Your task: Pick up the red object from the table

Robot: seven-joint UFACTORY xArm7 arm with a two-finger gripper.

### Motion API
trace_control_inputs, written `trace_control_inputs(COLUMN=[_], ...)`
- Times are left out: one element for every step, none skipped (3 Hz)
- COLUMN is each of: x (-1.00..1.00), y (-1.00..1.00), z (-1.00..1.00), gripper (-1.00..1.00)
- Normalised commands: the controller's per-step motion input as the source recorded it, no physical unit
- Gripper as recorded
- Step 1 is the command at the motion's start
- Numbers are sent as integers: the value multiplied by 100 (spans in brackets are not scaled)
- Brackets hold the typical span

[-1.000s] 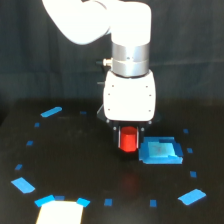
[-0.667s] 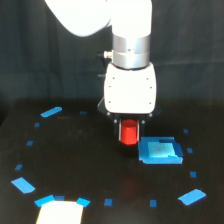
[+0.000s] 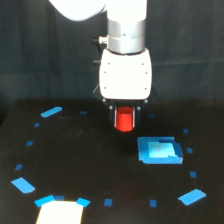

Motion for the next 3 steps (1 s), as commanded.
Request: trace_control_inputs(x=[-14,-15,-3], y=[13,-7,10], z=[100,65,56], gripper=[-100,-100,-100])
